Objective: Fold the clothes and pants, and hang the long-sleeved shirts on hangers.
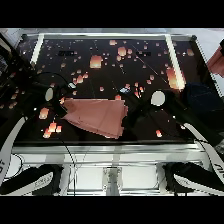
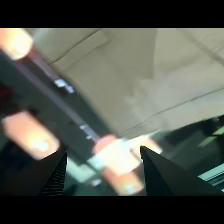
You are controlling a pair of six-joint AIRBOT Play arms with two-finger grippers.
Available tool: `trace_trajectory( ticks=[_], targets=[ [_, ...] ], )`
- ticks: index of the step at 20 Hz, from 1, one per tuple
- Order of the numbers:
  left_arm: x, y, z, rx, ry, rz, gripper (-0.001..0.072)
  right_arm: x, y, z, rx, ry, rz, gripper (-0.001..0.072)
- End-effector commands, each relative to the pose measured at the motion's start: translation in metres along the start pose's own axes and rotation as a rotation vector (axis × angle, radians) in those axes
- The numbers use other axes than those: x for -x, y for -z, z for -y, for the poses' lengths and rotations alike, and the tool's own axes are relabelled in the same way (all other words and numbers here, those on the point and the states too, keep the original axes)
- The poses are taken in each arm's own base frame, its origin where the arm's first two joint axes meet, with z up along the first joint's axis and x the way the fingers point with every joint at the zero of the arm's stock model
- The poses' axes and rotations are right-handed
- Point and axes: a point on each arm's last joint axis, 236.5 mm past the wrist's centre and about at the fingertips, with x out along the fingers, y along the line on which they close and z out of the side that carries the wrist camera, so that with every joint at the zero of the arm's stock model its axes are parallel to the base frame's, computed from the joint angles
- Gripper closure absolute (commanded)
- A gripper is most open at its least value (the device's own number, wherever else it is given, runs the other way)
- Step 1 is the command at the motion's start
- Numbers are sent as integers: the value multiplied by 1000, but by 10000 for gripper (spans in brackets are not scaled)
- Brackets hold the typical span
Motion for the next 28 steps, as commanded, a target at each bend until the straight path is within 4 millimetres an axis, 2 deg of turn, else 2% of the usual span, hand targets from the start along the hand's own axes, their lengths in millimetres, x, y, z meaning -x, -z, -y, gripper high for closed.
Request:
trace_trajectory(
  ticks=[1, 2, 3, 5, 7, 11, 12, 13, 17, 20, 23, 28],
  targets=[
    [26, 14, -24, 20, -102, 16, 197, 25, -16, 16, -1, 113, 94, 238],
    [33, 17, -29, 69, -117, 33, 196, 32, -21, 25, -54, 136, 132, 77],
    [39, 24, -36, 128, -130, 43, 197, 38, -23, 37, -118, 150, 158, 45],
    [46, 39, -47, 257, -136, 65, 197, 45, -20, 58, -215, 157, 184, 17],
    [50, 46, -48, 388, -78, 118, 197, 44, -16, 80, -358, 131, 223, 17],
    [52, 44, -43, 641, 103, 243, 195, 8, -12, 115, -600, 11, 250, 15],
    [53, 44, -42, 682, 138, 261, 155, -4, -12, 118, -632, -28, 241, 12],
    [54, 44, -40, 713, 169, 271, 2, -15, -15, 117, -649, -78, 236, 11],
    [50, 59, -34, 760, 217, 231, 11, -56, -32, 105, -732, -295, 244, 10],
    [47, 65, -29, 761, 239, 198, 11, -75, -23, 107, -783, -316, 197, 10],
    [46, 65, -29, 761, 241, 196, 11, -82, -15, 109, -809, -298, 161, 11],
    [46, 65, -29, 761, 240, 197, 11, -91, -21, 109, -816, -261, 177, 19]
  ],
)
